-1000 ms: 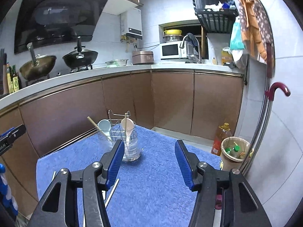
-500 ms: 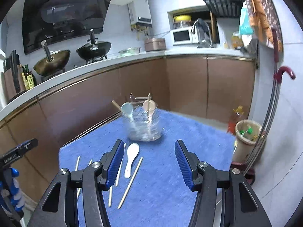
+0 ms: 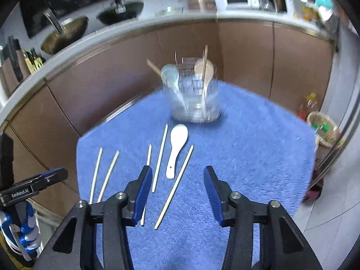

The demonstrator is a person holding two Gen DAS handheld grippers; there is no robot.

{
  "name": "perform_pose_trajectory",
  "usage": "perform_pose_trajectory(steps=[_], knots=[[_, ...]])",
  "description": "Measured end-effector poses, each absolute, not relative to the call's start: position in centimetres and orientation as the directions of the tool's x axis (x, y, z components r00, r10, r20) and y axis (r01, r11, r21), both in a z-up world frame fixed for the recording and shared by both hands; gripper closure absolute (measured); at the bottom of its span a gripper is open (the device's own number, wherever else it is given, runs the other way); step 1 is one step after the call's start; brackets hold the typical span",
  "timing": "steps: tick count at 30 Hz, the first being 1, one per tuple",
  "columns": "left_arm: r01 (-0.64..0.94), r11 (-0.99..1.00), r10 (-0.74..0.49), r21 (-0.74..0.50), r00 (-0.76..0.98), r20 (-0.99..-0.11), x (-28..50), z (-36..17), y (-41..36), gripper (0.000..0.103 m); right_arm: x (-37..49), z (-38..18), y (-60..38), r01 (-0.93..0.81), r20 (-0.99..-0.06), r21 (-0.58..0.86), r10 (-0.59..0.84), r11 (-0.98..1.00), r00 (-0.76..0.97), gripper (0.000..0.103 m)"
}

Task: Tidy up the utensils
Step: 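Grasp a chopstick on the towel with the left tool while the right tool grasps another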

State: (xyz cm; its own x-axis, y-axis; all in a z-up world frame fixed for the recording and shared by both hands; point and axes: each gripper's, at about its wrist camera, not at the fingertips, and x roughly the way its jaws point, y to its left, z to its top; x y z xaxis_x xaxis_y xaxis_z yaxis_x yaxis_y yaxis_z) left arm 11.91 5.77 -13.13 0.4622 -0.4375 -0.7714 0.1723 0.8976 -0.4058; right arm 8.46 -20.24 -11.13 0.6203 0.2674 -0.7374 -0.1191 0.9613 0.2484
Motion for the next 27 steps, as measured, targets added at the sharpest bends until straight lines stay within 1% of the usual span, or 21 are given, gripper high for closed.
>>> perform_pose_trajectory(steps=[1,3,9,12,19,21,22,24,25,26,27], knots=[[0.159,0.898,-0.436,-0.41,0.427,-0.792,13.5,-13.9,4.9,0.045,9.4,-12.0,-20.3,-0.116,-0.753,0.263,0.279,0.958,0.596,0.067],[0.145,0.899,-0.437,-0.414,0.377,-0.817,15.9,-15.0,3.4,0.045,11.7,-13.8,-20.5,-0.108,-0.787,0.288,0.299,0.952,0.539,0.069],[0.102,0.926,-0.377,-0.364,0.271,-0.885,21.3,-18.4,0.0,0.046,17.3,-17.6,-20.7,-0.084,-0.846,0.316,0.321,0.945,0.425,0.073],[0.065,0.937,-0.349,-0.344,0.249,-0.903,22.7,-19.5,-0.5,0.046,19.5,-18.7,-20.8,-0.073,-0.862,0.322,0.325,0.944,0.388,0.073],[0.066,0.958,-0.288,-0.281,0.221,-0.932,24.5,-20.6,-2.1,0.046,22.7,-20.4,-20.4,-0.057,-0.897,0.297,0.299,0.953,0.326,0.077],[0.049,0.955,-0.298,-0.294,0.195,-0.935,25.0,-21.0,-2.3,0.055,23.3,-20.7,-20.1,-0.061,-0.903,0.289,0.293,0.956,0.313,0.079],[0.043,0.959,-0.284,-0.282,0.186,-0.94,25.2,-21.2,-2.4,0.064,23.5,-20.8,-19.9,-0.063,-0.908,0.28,0.285,0.958,0.306,0.08],[0.05,0.965,-0.262,-0.258,0.185,-0.947,25.4,-21.1,-3.0,0.074,23.9,-21.0,-19.5,-0.069,-0.917,0.256,0.265,0.964,0.299,0.082],[0.057,0.964,-0.264,-0.258,0.167,-0.95,25.6,-21.2,-3.4,0.086,24.1,-21.0,-19.3,-0.073,-0.92,0.246,0.256,0.967,0.298,0.083],[0.054,0.966,-0.256,-0.251,0.155,-0.954,26.0,-21.2,-3.7,0.089,24.2,-20.9,-19.2,-0.078,-0.923,0.236,0.249,0.969,0.295,0.083],[0.053,0.968,-0.25,-0.244,0.154,-0.956,26.1,-21.4,-3.5,0.089,24.3,-21.0,-18.9,-0.084,-0.925,0.225,0.24,0.971,0.293,0.085]])
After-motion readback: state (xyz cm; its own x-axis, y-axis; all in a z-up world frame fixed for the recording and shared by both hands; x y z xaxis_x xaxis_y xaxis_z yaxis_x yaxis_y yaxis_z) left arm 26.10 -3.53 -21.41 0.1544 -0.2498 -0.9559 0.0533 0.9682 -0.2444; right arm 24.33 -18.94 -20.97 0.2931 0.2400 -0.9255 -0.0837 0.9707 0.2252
